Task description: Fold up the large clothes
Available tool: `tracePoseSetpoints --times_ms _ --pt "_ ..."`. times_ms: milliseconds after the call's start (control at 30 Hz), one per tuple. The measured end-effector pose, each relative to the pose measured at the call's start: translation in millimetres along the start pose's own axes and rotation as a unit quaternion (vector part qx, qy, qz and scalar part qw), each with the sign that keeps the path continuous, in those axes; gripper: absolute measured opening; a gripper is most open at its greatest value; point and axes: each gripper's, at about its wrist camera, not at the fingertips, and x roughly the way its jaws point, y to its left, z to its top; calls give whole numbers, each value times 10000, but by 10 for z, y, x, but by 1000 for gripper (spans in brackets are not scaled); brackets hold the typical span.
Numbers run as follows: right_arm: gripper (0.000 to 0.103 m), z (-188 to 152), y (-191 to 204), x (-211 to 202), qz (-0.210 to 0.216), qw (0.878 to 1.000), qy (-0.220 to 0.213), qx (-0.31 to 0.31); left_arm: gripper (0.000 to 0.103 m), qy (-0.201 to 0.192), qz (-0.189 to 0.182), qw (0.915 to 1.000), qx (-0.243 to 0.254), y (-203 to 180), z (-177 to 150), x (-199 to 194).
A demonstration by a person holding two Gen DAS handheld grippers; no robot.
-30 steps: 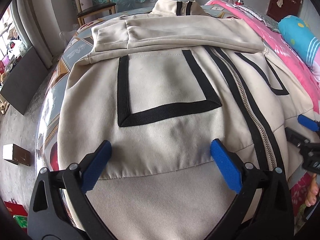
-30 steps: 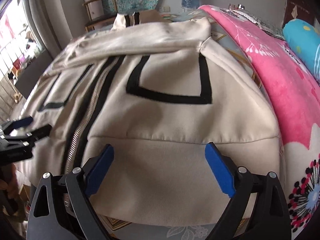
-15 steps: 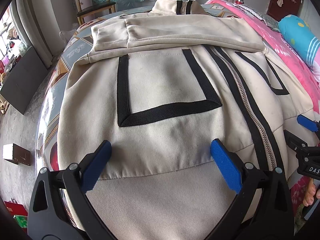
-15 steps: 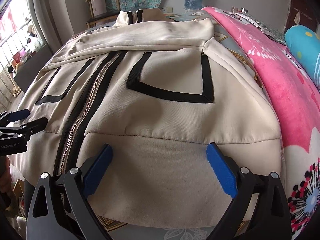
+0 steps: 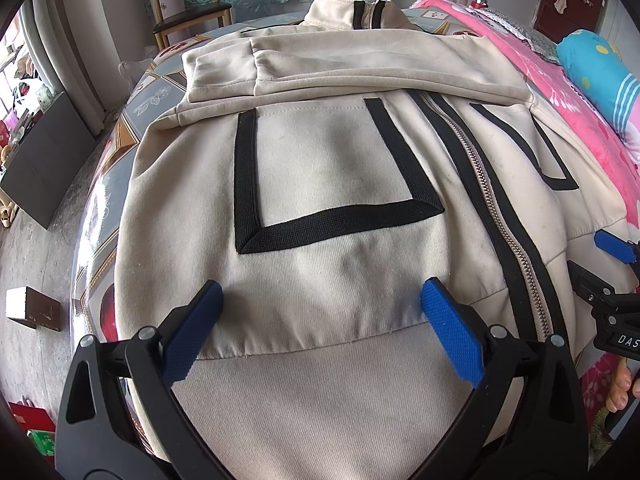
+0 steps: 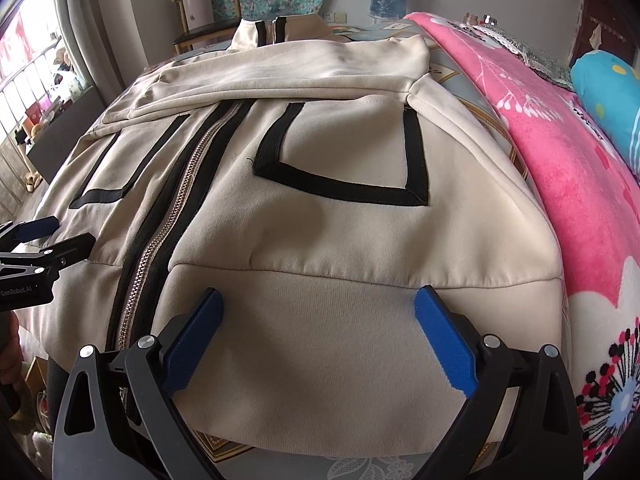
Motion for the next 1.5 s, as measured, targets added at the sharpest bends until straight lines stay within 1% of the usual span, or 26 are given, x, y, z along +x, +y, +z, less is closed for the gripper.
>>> tracePoseSetpoints --times_ms 967,1100,1300,1367,1500 --pt "95 0 -9 3 5 10000 8 -4 96 15 -6 10000 -9 1 15 4" --pt "95 1 -8 4 3 10000 9 -2 96 66 -15 10000 -31 -1 8 13" --pt "95 6 -12 6 9 10000 27 -7 96 59 -91 9999 39 43 -7 -8" --pt "95 13 -15 3 16 10000 37 -16 96 -33 -45 10000 -28 76 -34 -80" --pt "96 6 -11 1 25 10000 26 -42 96 -536 190 9983 144 208 -264 -427"
